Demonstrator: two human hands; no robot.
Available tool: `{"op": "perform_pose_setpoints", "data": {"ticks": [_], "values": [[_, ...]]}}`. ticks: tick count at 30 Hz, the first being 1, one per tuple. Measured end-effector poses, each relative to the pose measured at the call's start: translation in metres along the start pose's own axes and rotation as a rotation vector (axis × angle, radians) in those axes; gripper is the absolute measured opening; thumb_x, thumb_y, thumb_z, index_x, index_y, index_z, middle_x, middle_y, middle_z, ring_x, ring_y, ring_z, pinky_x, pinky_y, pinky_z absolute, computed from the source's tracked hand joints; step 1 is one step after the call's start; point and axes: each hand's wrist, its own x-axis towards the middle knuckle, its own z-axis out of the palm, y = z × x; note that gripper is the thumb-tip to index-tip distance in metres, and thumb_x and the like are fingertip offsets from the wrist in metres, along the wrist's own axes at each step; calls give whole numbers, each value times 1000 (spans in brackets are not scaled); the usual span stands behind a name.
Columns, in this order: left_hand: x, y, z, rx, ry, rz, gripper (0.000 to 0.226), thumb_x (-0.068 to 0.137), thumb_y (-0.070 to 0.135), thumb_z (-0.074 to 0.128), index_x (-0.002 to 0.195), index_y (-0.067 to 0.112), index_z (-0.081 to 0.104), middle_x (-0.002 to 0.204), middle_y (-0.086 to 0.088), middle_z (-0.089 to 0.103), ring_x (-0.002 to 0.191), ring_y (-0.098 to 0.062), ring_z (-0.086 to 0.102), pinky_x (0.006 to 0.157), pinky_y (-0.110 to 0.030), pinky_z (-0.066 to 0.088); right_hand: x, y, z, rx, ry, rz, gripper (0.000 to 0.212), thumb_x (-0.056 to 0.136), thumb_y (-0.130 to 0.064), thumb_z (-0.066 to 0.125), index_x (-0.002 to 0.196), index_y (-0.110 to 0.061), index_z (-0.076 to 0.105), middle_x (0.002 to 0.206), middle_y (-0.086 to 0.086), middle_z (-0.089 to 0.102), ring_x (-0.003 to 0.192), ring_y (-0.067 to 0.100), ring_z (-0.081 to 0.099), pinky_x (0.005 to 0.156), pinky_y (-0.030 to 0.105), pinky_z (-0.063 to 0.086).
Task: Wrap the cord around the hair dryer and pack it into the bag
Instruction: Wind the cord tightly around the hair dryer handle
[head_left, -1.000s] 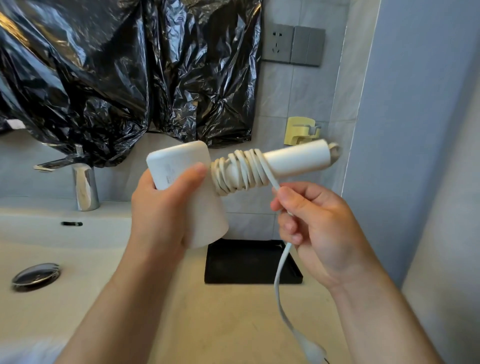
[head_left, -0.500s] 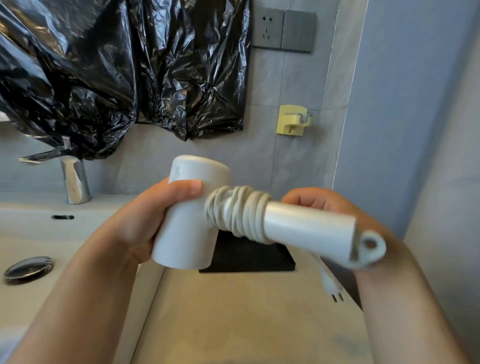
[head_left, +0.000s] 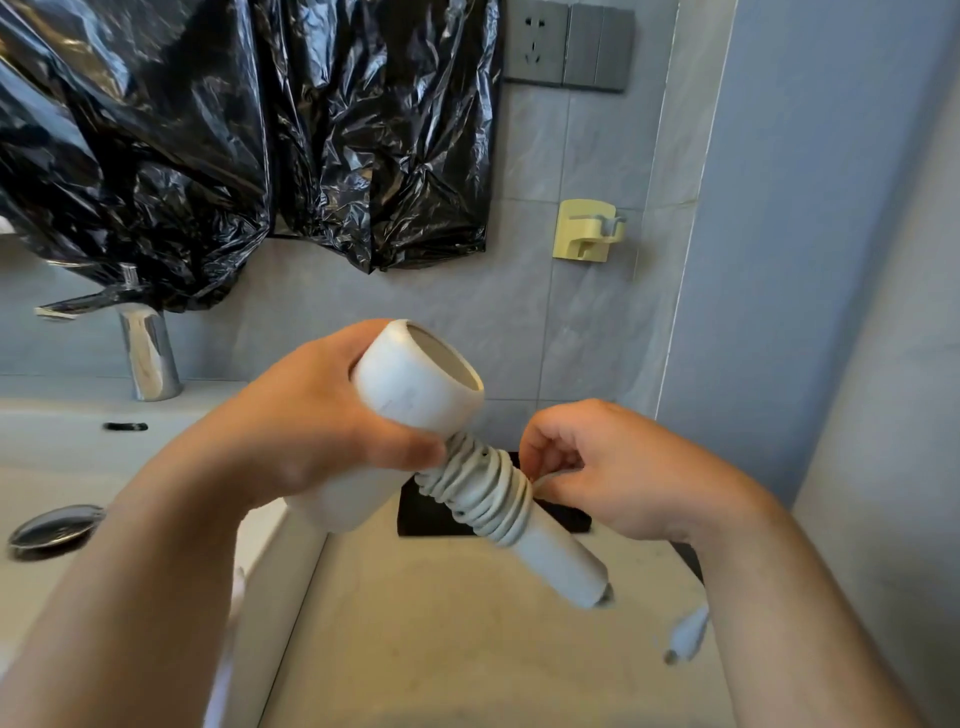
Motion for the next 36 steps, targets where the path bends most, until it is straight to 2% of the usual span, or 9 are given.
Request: {"op": "perform_pose_setpoints", "data": {"ticks": [4,9,11,16,21,24,29,32,36], "values": [[0,7,14,150,98,-5,71,43,45,85,107,50,57,90,15,68,81,-6,66,69,-36,58,5,-1,4,-165,158,87,11,82,-19,64,77,-30,61,77,-10,66,73,8,62,63,29,53],[4,7,24,157,305,68,73,43,53,79,111,49,52,94,19,65,90,-9,64,78,-44,58,16,-4,7,30,544,151,9,84,-21,67,80,-29,66,79,-12,66,78,7,62,68,25,50],[4,7,27,129,401,109,70,47,53,79,112,49,52,94,20,65,91,-10,64,79,-44,57,19,-6,8,200,640,183,8,83,-20,67,78,-25,69,73,-13,67,73,5,63,63,24,49],[6,7,33,-4,593,171,68,50,51,80,113,45,54,95,25,64,89,3,60,74,-29,53,16,-18,2,1055,653,199,13,89,-3,60,82,-9,69,63,7,59,54,12,48,38,17,30],[8,10,33,-226,711,189,60,52,41,83,106,41,60,93,20,67,82,1,64,70,-28,55,10,-32,3,1313,587,82,13,91,-1,56,92,-6,68,58,0,61,45,5,42,34,14,26],[8,9,29,-370,754,177,57,50,44,84,103,39,63,94,8,70,84,-13,69,70,-44,61,7,-39,7,1283,582,-2,15,90,1,56,88,-7,69,62,1,64,47,6,42,36,15,27],[12,2,27,-701,741,50,52,52,43,83,100,29,67,93,-5,71,81,-27,70,63,-54,59,4,-39,11,965,613,-118,17,89,-3,59,91,-15,71,65,0,67,48,9,47,43,21,39],[14,-3,27,-867,672,-36,36,73,37,76,105,24,65,91,-6,69,76,-21,69,59,-46,59,2,-36,12,571,723,-194,18,90,-17,61,81,-31,68,65,-6,67,45,8,52,47,21,43],[16,-5,26,-1013,613,-113,24,88,34,64,108,20,66,80,-1,71,64,-11,69,52,-34,58,5,-31,14,314,804,-244,20,90,-18,62,84,-37,64,68,0,68,66,12,61,53,19,47]]}}
